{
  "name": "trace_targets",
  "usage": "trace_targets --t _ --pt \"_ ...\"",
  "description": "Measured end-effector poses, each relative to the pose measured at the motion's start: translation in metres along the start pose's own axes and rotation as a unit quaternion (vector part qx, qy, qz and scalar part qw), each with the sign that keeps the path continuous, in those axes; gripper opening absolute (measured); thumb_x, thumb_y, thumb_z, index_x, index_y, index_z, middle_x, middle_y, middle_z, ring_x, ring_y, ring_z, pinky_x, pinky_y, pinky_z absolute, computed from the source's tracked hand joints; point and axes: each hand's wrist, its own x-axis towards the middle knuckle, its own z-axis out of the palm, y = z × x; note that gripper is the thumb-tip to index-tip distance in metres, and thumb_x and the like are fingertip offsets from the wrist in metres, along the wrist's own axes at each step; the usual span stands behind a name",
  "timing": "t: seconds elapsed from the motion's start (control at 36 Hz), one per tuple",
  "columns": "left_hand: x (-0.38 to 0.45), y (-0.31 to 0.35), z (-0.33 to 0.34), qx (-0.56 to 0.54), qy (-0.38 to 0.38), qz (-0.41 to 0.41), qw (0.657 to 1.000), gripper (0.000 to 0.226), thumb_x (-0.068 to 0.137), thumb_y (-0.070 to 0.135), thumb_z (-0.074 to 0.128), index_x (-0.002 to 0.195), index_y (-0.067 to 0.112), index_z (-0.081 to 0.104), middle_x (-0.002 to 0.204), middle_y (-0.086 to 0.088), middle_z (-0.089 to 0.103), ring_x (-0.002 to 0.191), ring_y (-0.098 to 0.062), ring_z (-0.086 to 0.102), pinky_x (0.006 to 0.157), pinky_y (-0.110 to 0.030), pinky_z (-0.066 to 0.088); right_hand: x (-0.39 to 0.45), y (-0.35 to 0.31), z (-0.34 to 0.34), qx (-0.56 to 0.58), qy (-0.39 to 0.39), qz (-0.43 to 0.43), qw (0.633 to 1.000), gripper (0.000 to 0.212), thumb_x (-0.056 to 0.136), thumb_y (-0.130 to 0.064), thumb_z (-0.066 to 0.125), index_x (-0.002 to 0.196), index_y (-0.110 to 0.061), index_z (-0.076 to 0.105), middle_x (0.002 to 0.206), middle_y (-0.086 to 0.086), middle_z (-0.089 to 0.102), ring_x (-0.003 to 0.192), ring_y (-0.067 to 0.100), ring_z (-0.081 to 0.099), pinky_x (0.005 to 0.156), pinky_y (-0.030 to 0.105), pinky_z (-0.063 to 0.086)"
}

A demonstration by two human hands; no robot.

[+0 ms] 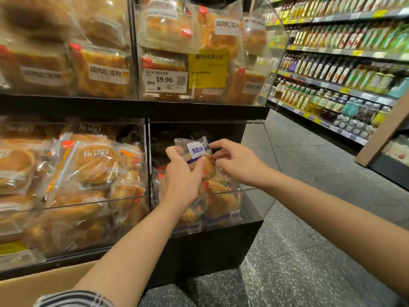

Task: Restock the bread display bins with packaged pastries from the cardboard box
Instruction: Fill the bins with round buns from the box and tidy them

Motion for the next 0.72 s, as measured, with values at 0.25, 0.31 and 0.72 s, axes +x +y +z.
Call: trace_targets --t 0.25,0.31,0.72 --pt "0.001 0.003 -0.003 -0.034 -0.004 -0.025 0.999 0.059 0.095 0.05 0.045 0.139 0.015 0.028 0.111 -0.001 0.057 0.091 -0.015 0.058 0.072 -0.031 0.05 0.0 0.014 0.021 -0.286 0.018 -0.141 0.948 0.101 0.074 -0.045 0.076 0.151 -0.009 0.022 0.145 0.007 0.033 0.128 0.02 0.039 0.099 0.039 0.046" --pt "-0.002 0.002 -0.004 -0.006 -0.015 0.0 1.0 0.072 0.094 0.058 0.035 0.15 0.02 0.013 0.118 -0.004 0.061 0.101 -0.021 0.061 0.084 -0.037 0.05 -0.001 0.016 0.019 -0.3 0.03 -0.153 0.941 0.087 0.079 -0.041 0.073 0.147 -0.008 0.03 0.139 0.008 0.041 0.122 0.022 0.045 0.094 0.042 0.048" --pt "-0.002 -0.002 0.002 0.234 -0.103 -0.033 0.966 0.039 0.099 0.04 0.037 0.127 0.014 0.039 0.115 -0.009 0.058 0.093 -0.026 0.052 0.072 -0.034 0.035 0.038 -0.001 -0.087 -0.239 -0.086 0.232 0.939 0.05 0.09 -0.022 0.064 0.123 -0.004 0.031 0.096 0.014 0.052 0.073 0.024 0.062 0.046 0.028 0.049"
